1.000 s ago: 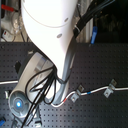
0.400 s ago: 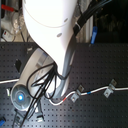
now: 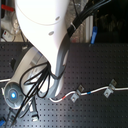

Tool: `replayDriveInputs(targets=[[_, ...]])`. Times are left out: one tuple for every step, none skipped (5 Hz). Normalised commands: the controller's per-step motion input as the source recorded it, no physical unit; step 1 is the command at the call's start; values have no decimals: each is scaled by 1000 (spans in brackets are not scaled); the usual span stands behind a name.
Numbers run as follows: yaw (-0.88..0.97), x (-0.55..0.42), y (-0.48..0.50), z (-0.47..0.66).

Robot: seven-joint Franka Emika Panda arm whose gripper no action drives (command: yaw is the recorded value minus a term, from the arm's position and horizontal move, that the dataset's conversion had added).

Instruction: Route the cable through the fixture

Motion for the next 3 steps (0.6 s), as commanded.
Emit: replayDriveInputs(targets=[[-37,-109,83,416],[0,-126,10,330],[0,-195,-114,8]])
